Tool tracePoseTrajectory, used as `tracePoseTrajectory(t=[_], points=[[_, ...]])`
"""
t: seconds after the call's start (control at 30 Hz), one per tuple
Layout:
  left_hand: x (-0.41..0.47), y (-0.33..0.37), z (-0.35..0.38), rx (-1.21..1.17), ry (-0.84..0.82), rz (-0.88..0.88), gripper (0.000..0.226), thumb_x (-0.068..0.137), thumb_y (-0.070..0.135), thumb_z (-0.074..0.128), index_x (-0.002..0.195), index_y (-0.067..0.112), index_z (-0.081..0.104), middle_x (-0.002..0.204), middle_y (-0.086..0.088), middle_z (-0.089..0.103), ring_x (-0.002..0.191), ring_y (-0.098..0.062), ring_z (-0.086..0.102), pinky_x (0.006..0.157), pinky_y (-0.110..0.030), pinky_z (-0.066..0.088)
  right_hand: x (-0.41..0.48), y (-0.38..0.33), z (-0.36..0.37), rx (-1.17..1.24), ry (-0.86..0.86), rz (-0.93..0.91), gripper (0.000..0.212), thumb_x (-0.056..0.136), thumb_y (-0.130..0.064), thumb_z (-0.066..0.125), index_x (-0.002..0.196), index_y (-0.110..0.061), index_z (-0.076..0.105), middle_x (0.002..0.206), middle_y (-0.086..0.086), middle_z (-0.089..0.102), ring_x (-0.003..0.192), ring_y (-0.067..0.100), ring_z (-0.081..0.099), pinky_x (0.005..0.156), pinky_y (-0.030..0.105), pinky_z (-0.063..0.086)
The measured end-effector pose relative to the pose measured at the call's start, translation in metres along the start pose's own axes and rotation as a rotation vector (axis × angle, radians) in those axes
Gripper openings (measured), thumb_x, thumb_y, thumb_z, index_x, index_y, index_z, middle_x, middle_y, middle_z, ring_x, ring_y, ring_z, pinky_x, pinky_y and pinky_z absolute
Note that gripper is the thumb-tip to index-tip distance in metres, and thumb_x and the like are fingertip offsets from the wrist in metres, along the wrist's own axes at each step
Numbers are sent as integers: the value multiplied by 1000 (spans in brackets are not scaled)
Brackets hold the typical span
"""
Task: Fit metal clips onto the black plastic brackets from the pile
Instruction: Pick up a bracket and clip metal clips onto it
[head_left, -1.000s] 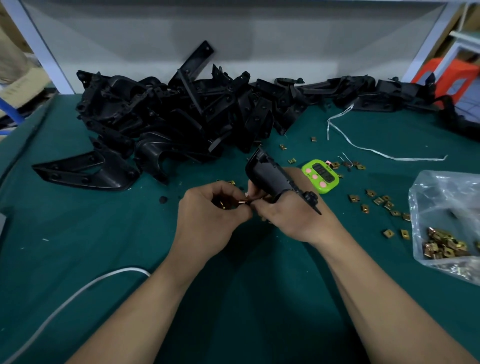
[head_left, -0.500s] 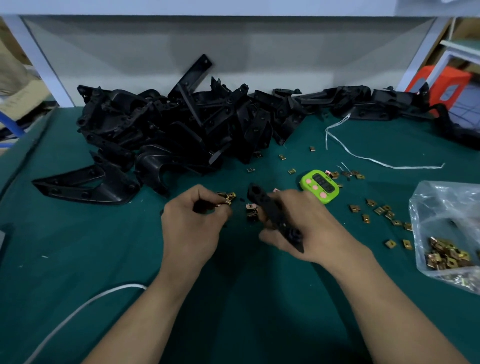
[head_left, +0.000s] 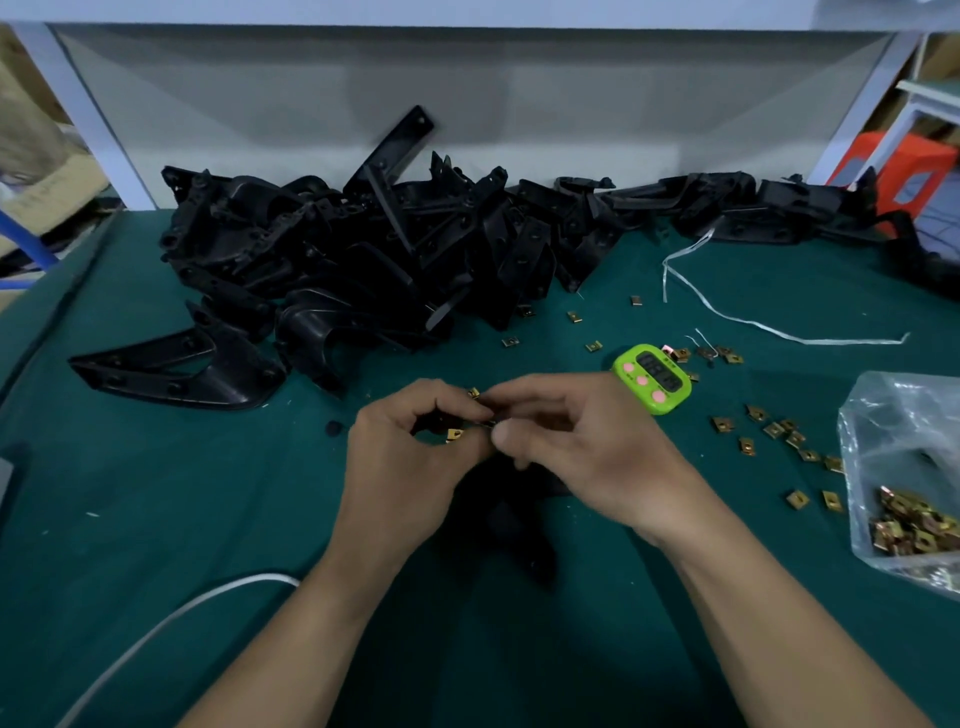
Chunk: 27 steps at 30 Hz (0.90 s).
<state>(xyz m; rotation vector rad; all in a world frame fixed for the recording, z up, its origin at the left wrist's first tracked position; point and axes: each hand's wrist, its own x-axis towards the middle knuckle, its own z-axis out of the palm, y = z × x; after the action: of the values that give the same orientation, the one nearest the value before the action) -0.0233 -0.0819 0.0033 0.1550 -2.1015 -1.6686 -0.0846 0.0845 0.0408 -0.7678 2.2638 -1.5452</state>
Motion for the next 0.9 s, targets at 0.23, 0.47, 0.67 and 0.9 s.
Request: tracePoseTrajectory(t=[0.23,0.47,0.67,0.9], points=[[0,4,-3,-101,43,-27,22,74,8,79,78,30,81,90,5,73,89,-15,70,80,-28,56,1,6,7,299,-56,116,8,91,-9,71,87,-11,77,75,17,72,57,17,64,47,21,44],[3,3,-10,-185,192,-193,17,79,15,85,85,31,82,77,3,77,71,-5,69,69,-13,53,3,14,2,-503,341,52,21,85,-36,76,106,-36,75,69,-18,67,66,0,58,57,10,40],[1,5,-9,-261,124,-246,18,81,5,81,88,21,81,87,-3,80,82,-12,75,68,-13,53,-3,8,-8,-673,-99,25,44,81,-15,67,112,-46,68,98,-30,57,91,-8,47,83,5,37],[2,5,-9,-275,137,-243,12,91,9,73,94,19,79,85,-5,79,77,-14,75,66,-13,53,2,15,-6,-498,-49,137,44,83,-8,66,108,-44,70,84,-24,65,82,-8,58,63,7,43]])
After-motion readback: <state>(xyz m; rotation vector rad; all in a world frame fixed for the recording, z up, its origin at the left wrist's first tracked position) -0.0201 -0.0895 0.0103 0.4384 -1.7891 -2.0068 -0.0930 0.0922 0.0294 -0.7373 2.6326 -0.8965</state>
